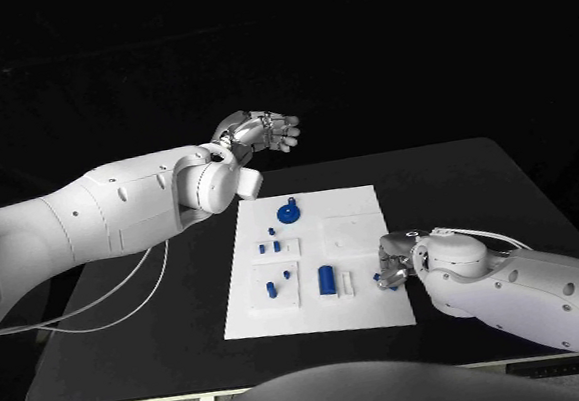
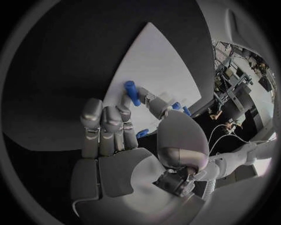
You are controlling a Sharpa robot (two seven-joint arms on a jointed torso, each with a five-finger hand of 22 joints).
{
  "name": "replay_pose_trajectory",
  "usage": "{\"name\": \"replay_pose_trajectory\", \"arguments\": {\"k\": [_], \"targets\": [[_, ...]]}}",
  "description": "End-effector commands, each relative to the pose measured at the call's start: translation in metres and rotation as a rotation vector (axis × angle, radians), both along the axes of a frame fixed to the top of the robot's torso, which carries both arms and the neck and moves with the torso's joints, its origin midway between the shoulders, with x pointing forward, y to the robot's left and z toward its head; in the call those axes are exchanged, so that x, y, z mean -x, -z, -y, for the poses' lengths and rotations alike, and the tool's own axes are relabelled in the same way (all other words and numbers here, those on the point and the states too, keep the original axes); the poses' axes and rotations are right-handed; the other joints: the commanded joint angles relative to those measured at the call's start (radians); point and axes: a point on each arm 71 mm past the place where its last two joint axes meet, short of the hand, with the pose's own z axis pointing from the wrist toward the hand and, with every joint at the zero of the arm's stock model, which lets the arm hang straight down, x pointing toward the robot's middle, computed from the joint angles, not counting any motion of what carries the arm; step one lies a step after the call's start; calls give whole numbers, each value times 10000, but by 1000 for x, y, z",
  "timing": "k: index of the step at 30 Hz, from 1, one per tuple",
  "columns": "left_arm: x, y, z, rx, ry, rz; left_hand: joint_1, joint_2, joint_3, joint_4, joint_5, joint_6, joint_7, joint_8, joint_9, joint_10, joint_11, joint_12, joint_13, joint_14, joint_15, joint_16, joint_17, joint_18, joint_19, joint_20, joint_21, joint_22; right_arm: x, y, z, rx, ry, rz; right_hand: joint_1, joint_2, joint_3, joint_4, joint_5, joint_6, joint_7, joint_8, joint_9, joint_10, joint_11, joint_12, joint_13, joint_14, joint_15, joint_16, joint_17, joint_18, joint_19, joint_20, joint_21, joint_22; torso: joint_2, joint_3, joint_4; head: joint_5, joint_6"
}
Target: Assemble the parts on the task board
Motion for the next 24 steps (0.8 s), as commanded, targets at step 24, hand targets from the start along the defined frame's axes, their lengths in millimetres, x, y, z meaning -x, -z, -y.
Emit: {"name": "replay_pose_trajectory", "arguments": {"k": [24], "targets": [[0,-2,2,31,133,92,-83,-14,-16,67,19,-31,-60,46,-26,7,-14,35,-21,77,-6,-52,32,164,-5,42,-46,24,-3,-11,-4,-2942,2203,-1609,-1459,116,-442,813,54,355,-47,-210,-3610,132,-70,51,0,11,-75,-8,-17,598,149,-42,48,-32,6,-8,2,17,2]]}}
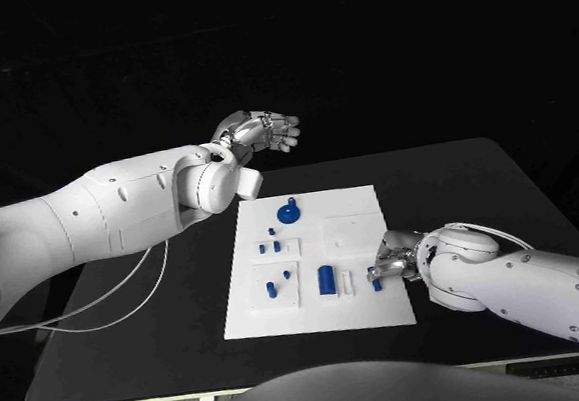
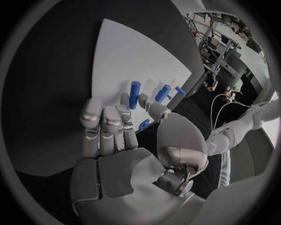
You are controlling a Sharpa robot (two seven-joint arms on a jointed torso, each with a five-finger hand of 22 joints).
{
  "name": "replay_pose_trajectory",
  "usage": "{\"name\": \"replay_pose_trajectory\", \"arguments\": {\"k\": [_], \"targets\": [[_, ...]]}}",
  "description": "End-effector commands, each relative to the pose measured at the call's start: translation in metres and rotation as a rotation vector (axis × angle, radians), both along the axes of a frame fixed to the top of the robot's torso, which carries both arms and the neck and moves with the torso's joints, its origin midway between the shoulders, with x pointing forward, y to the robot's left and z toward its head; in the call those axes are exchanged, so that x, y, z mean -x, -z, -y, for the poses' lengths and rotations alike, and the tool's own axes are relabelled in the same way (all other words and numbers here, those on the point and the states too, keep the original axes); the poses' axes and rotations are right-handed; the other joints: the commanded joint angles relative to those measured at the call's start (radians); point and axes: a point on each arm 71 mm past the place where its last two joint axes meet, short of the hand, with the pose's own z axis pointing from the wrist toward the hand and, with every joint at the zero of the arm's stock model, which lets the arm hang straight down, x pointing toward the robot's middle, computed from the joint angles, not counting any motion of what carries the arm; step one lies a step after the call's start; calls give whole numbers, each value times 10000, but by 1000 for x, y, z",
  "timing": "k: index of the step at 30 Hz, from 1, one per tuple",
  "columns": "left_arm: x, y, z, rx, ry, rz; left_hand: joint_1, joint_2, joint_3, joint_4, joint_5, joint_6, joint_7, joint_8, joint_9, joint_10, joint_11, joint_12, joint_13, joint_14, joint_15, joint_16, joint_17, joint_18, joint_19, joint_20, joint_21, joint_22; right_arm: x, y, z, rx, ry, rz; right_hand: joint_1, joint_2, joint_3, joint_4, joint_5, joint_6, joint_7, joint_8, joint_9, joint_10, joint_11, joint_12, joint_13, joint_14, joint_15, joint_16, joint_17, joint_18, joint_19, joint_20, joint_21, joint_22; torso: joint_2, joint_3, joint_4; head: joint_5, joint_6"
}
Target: Assemble the parts on the task board
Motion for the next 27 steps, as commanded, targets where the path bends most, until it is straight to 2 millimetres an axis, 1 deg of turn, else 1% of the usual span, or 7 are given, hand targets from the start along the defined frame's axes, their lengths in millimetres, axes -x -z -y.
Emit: {"name": "replay_pose_trajectory", "arguments": {"k": [1,10,13,15,19,25,27], "targets": [[0,-2,2,51,138,86,-82,-15,-16,67,19,-31,-60,47,-17,7,-14,35,-14,78,-7,-53,13,85,-5,42,-46,17,0,-3,-8,-750,314,-176,-75,-113,-89,19,12,54,5,-8,2,54,4,54,8,-10,-96,-10,-5,583,22,-26,7,-14,6,-1,8,-1,2],[0,-2,3,54,151,84,-82,-20,-18,67,18,-32,-60,49,-21,7,-14,35,-16,76,-5,-62,22,84,-9,43,-49,20,-1,-2,-22,-1032,325,-318,-143,-80,-133,97,38,62,-1,-15,-12,64,-3,69,21,-14,-104,-12,-5,583,19,-51,-9,-23,6,2,-6,-5,2],[0,-2,3,48,141,83,-81,-21,-18,66,18,-32,-60,50,-22,7,-14,34,-17,75,-5,-65,24,84,-10,43,-50,21,-1,-1,-23,-953,291,-403,-143,-65,-139,96,62,61,-2,-17,-14,59,-4,64,18,-15,-106,-12,-5,583,17,-57,-11,-23,5,3,5,-2,2],[0,-2,3,46,135,84,-80,-22,-18,66,18,-33,-60,50,-23,7,-14,34,-17,74,-4,-68,26,83,-11,44,-51,21,-1,0,-22,-826,219,-503,-137,-56,-142,89,81,58,-2,-20,-17,49,-5,54,10,-16,-107,-12,-5,583,15,-61,-12,-23,4,9,4,5,2],[0,-2,2,46,137,77,-78,-23,-18,65,18,-33,-60,51,-25,7,-14,34,-18,73,-3,-72,30,83,-13,44,-52,23,0,-1,-21,-657,62,-390,-142,-68,-161,76,70,51,0,-25,-20,37,-3,45,3,-19,-107,-14,-6,583,11,-65,-14,-23,8,7,-1,19,2],[0,-2,2,45,135,79,-79,-21,-18,67,18,-33,-60,53,-27,8,-14,34,-19,73,-3,-77,35,83,-14,45,-53,25,3,-3,-24,-35,-613,-164,-199,-229,-279,53,-2,41,5,-38,-34,7,2,28,-7,-24,-103,-21,-9,583,-1,-78,-22,-21,0,21,-7,27,2],[0,-2,2,44,135,75,-79,-21,-19,67,18,-33,-60,54,-28,8,-14,34,-19,73,-3,-79,37,83,-14,45,-54,25,4,-2,-26,294,-909,-175,-282,-347,-394,93,-174,39,2,-42,-41,-4,8,26,-6,-25,-101,-24,-11,583,-2,-83,-28,-23,4,22,-1,25,2]]}}
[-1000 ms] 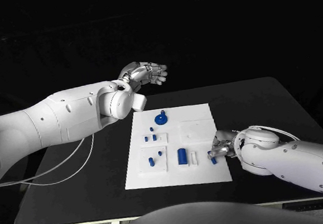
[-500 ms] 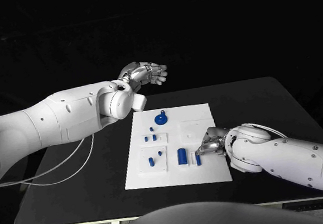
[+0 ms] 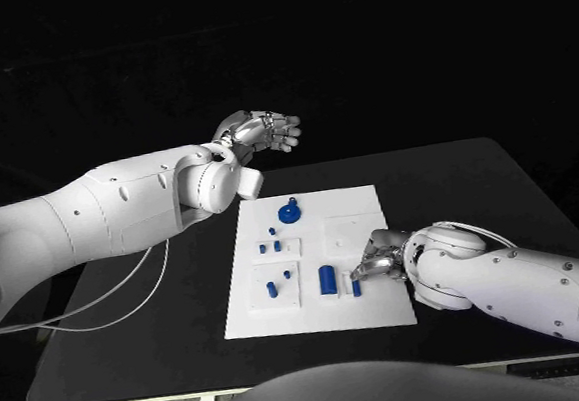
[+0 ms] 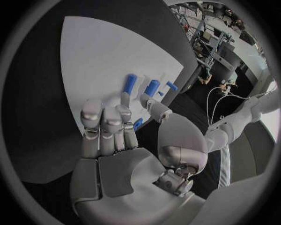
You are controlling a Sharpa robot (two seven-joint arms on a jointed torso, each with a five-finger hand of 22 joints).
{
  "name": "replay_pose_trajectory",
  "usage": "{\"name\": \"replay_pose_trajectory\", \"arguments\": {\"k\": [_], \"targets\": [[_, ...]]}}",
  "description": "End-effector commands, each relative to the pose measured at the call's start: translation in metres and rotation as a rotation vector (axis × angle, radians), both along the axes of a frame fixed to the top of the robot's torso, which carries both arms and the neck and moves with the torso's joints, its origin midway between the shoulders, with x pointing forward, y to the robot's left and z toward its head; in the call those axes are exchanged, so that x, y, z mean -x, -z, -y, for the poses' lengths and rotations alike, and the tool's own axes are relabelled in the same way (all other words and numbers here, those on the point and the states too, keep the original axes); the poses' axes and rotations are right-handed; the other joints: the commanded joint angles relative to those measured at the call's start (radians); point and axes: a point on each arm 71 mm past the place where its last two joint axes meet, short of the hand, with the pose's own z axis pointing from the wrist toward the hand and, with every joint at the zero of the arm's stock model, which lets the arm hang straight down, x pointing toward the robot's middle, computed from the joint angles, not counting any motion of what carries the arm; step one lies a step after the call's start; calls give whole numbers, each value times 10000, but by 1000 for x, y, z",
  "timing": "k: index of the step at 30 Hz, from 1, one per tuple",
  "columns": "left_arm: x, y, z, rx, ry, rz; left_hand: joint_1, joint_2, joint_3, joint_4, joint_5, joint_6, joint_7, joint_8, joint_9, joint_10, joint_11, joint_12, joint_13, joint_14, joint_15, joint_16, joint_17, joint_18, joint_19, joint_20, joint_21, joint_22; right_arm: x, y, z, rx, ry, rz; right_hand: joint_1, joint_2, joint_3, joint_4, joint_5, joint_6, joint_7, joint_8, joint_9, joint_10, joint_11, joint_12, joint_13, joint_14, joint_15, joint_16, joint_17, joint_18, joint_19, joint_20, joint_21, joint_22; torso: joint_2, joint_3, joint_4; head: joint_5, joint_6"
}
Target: Assemble the parts on the task board
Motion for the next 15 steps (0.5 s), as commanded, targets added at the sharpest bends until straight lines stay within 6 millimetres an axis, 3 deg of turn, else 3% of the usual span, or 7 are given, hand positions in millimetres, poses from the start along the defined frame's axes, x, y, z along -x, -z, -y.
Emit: {"name": "replay_pose_trajectory", "arguments": {"k": [1,2,6,7,8,10,15], "targets": [[0,-2,2,51,128,76,-79,-22,-19,67,18,-33,-60,54,-11,8,-14,34,-12,73,-3,-41,11,100,-14,45,-54,10,3,1,-3,944,-908,89,-36,-132,-82,60,-240,41,4,-45,-20,-4,3,2,-4,10,-69,-29,-13,577,-2,-93,-32,-16,-1,7,1,-5,2],[0,-1,2,48,127,74,-78,-21,-18,67,18,-33,-60,54,-12,9,-14,34,-12,73,-3,-42,12,100,-15,45,-54,10,2,2,-3,1099,-997,72,-69,-252,-78,199,-581,45,-7,-48,-28,-11,3,-6,-10,13,-72,-32,-15,577,-3,-106,-48,-24,-1,7,-1,-9,2],[0,-1,3,59,160,69,-79,-21,-19,68,18,-33,-60,55,-12,9,-14,34,-12,73,-3,-42,13,100,-15,46,-54,10,1,4,-4,1452,-1158,64,-170,-360,-95,339,-723,49,2,-49,-30,-5,-2,0,-5,13,-72,-34,-16,576,-3,-105,-55,-29,-4,0,-6,-31,2],[0,-1,3,61,164,67,-79,-20,-19,68,18,-32,-60,55,-12,9,-14,34,-12,73,-2,-43,13,99,-15,46,-54,11,0,5,-5,1473,-1162,53,-430,-571,-63,693,-808,54,-10,-44,-26,23,-17,26,17,11,-85,-30,-12,577,3,-115,-70,-42,-1,-3,-2,-26,2],[0,-1,3,59,161,68,-79,-20,-19,69,18,-32,-60,55,-12,9,-14,34,-12,73,-2,-43,14,99,-15,46,-54,11,0,6,-6,1504,-1186,40,-446,-642,0,803,-799,58,-5,-38,-20,25,-32,28,18,12,-92,-24,-8,577,13,-130,-68,-43,-1,-2,0,-24,2],[0,-1,4,59,163,72,-80,-21,-19,69,17,-33,-60,56,-13,9,-14,34,-13,73,-2,-45,16,99,-15,46,-55,11,-1,7,-9,1580,-1231,44,-649,-648,-43,1044,-794,59,-18,-27,-6,49,-26,58,43,10,-98,-7,6,577,27,-142,-54,-37,3,1,7,-31,2],[0,-1,4,60,174,70,-79,-19,-19,70,17,-32,-60,57,-15,9,-14,34,-14,73,-2,-49,20,99,-16,47,-56,13,-1,10,-13,1612,-1308,-23,-741,-497,-198,1088,-793,48,-26,-10,22,62,-35,90,71,-5,-108,17,28,577,13,-175,-24,-9,8,-3,25,-40,2]]}}
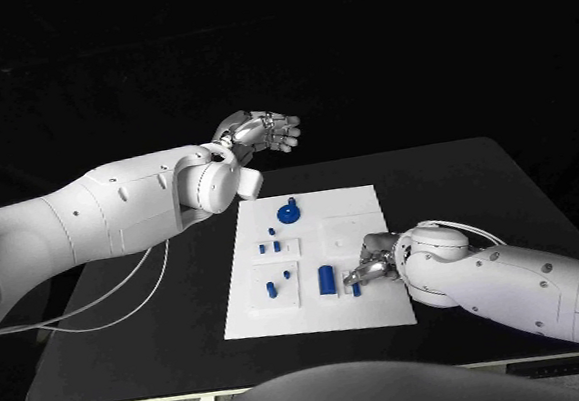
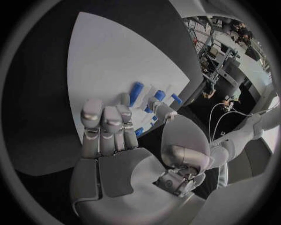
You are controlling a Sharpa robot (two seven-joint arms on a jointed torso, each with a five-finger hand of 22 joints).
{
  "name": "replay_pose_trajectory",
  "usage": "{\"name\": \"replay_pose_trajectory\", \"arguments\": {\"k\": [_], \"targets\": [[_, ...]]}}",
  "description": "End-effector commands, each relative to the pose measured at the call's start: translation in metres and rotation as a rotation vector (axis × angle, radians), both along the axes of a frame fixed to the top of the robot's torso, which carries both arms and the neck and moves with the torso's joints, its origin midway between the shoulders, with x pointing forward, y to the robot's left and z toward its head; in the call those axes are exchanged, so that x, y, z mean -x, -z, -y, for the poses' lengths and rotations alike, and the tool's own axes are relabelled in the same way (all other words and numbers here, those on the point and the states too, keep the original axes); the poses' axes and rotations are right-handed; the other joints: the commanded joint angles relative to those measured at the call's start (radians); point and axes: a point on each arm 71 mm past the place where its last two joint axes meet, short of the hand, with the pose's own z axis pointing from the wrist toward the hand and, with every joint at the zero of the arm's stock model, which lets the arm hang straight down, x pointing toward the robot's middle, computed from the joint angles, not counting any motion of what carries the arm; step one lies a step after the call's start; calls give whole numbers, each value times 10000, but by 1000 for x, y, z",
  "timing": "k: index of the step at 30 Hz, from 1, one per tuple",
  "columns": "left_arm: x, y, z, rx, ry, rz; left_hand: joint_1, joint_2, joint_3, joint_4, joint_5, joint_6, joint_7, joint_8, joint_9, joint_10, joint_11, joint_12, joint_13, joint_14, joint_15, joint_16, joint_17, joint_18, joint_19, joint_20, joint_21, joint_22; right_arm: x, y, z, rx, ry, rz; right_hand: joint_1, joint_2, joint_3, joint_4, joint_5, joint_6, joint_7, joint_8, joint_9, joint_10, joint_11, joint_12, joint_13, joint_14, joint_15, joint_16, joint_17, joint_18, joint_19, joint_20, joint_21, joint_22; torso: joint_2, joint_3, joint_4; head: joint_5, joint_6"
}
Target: Assemble the parts on the task board
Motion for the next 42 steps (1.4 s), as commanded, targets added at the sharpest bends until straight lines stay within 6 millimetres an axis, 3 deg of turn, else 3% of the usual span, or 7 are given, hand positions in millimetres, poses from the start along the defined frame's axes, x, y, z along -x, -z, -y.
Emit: {"name": "replay_pose_trajectory", "arguments": {"k": [1,7,15,20,32,42], "targets": [[0,-1,3,59,150,76,-79,-19,8,44,17,-32,-60,58,-16,10,-14,34,-15,73,-1,-50,12,143,-16,47,-56,15,2,3,-2,433,-371,-102,-54,70,-90,7,-12,46,-23,-9,12,59,-37,24,8,-35,-69,17,17,578,-9,-79,-21,22,11,-4,21,1,2],[0,-1,2,52,143,73,-79,-18,7,45,17,-32,-61,59,-17,10,-14,34,-15,73,-1,-52,14,143,-17,47,-57,16,0,6,0,544,-333,-95,-58,243,-174,-42,-12,41,-27,0,27,65,-40,39,23,-46,-73,24,26,578,-28,-95,-11,38,7,-13,17,21,2],[0,-1,2,45,133,73,-81,-18,6,48,16,-31,-61,61,-19,11,-14,34,-16,73,0,-59,21,142,-18,48,-58,18,-3,9,5,882,-351,-108,167,854,-139,-352,-12,38,-41,17,54,73,-54,58,44,-66,-85,32,38,578,-80,-130,6,71,3,-10,-4,57,2],[0,-1,2,43,133,73,-82,-17,6,51,16,-31,-61,62,-21,12,-14,34,-17,73,0,-63,25,142,-19,49,-59,19,-2,10,5,1056,-512,-95,298,1082,41,-493,-13,36,-38,16,55,80,-52,60,48,-71,-83,29,38,578,-98,-128,9,80,10,-2,-4,51,2],[-1,-1,3,44,144,69,-80,-12,8,53,18,-31,-62,66,-25,14,-15,34,-19,74,1,-72,36,142,-20,49,-61,23,2,13,2,1667,-1026,163,573,1203,281,-1217,5,66,-22,17,44,131,-34,94,75,-56,-60,28,31,578,-94,-69,48,107,4,5,-3,29,2],[0,-1,3,38,138,69,-77,-14,8,52,18,-30,-62,69,-29,15,-17,34,-21,74,1,-81,45,142,-23,49,-63,26,3,14,2,1872,-1197,306,475,1096,196,-1315,-1,75,-18,13,35,134,-29,87,69,-50,-55,26,28,578,-86,-43,49,104,0,-2,-7,34,2]]}}
